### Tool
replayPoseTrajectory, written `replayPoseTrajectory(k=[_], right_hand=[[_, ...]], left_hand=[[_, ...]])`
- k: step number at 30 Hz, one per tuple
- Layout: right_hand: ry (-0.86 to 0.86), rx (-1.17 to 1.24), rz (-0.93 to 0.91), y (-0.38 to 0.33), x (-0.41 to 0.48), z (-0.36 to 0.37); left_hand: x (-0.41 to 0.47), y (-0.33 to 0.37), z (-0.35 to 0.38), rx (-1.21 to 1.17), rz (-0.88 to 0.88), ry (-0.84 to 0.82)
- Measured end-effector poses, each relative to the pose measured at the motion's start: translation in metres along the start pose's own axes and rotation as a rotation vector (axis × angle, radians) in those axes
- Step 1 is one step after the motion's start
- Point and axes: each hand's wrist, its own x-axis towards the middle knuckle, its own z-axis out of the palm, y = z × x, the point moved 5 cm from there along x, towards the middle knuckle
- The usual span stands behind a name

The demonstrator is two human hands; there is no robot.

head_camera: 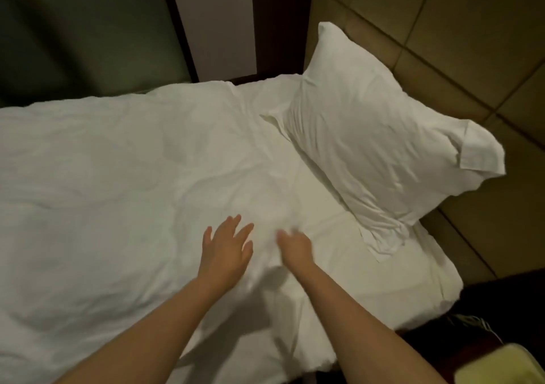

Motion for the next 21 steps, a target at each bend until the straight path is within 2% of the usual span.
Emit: replayPoseTrajectory(k=[2, 3, 5, 7, 11, 15, 16, 19, 20, 21], right_hand=[[0.013, 0.087, -0.164, -0.033, -0.005, -0.008], [0.058, 0.059, -0.126, -0.018, -0.006, -0.021], [0.105, -0.080, 0.126, 0.060, -0.005, -0.042], [0.040, -0.232, 0.282, 0.110, -0.015, -0.037], [-0.027, -0.190, 0.224, 0.099, -0.006, -0.005], [0.054, -0.179, 0.241, 0.065, -0.009, -0.019], [0.091, -0.071, 0.141, 0.030, -0.012, -0.017], [0.098, 0.305, -0.269, -0.096, -0.039, -0.014], [0.103, 0.368, -0.357, -0.116, -0.047, -0.021], [0.131, 0.362, -0.371, -0.114, -0.049, -0.031]], left_hand=[[0.000, -0.001, -0.006, -0.063, -0.017, 0.093], [0.003, 0.001, -0.011, -0.072, -0.008, 0.129], [0.003, 0.007, -0.008, -0.041, 0.035, 0.086], [-0.001, 0.015, 0.003, -0.020, 0.053, 0.000], [-0.021, 0.016, 0.034, 0.034, 0.056, -0.113], [-0.027, 0.016, 0.049, 0.050, 0.081, -0.160], [-0.023, 0.017, 0.040, -0.033, 0.076, -0.072], [0.000, -0.011, -0.043, -0.401, -0.072, 0.517], [0.007, -0.024, -0.076, -0.480, -0.115, 0.654], [0.014, -0.030, -0.099, -0.516, -0.103, 0.682]])
